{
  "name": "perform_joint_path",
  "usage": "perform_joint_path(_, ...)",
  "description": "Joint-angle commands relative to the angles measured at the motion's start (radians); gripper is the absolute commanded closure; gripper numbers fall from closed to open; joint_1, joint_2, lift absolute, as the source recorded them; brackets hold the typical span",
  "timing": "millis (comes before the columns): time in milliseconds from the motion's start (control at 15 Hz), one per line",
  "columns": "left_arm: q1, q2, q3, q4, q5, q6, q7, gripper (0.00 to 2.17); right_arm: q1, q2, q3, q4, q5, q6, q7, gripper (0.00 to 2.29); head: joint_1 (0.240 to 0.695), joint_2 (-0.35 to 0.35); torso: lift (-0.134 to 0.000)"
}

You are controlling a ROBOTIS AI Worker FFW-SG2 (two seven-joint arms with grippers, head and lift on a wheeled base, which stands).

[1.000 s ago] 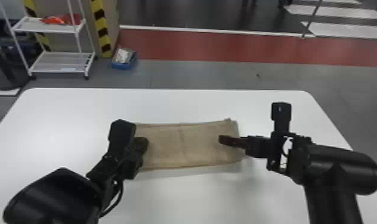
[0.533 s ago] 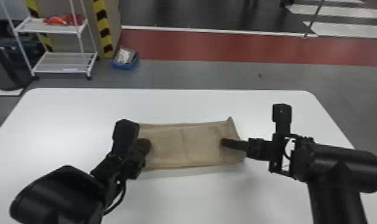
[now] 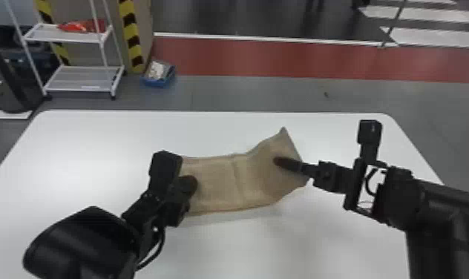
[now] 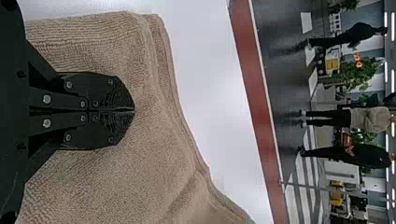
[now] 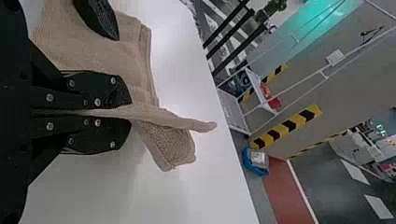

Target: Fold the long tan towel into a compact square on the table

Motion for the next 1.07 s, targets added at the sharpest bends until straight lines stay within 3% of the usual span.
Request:
perform_joint_path(0, 0.005, -0.014, -0.02, -0.014, 0.026, 0.034, -0.017, 1.89, 0.018, 0.001, -0.011, -0.038, -0.036, 0.016, 0.001, 1.42, 0.695, -0.096, -0.125)
perform_joint_path(200, 0.031, -0.004, 0.003, -0.141, 0.095, 0.052, -0.032, 1.89, 0.026, 0.001, -0.07, -0.055, -0.097, 0.056, 0.002, 1.42, 0.695, -0.122, -0.125)
perform_joint_path(400, 0.06, 0.01, 0.058, -0.245, 0.099, 0.086, -0.029, 1.89, 0.026, 0.001, -0.14, -0.078, -0.123, 0.08, 0.001, 1.42, 0.695, -0.162, -0.125)
perform_joint_path(533, 0.078, 0.033, 0.101, -0.25, 0.12, 0.086, -0.037, 1.89, 0.015, -0.008, -0.185, -0.08, -0.155, 0.09, 0.001, 1.42, 0.695, -0.168, -0.125)
perform_joint_path(733, 0.086, 0.058, 0.12, -0.21, 0.094, 0.089, -0.052, 1.89, 0.01, -0.032, -0.198, -0.078, -0.166, 0.105, 0.001, 1.42, 0.695, -0.16, -0.125)
perform_joint_path(1000, 0.109, 0.048, 0.114, -0.187, 0.092, 0.086, -0.092, 1.89, 0.0, -0.037, -0.195, -0.088, -0.166, 0.169, -0.001, 1.42, 0.695, -0.152, -0.125)
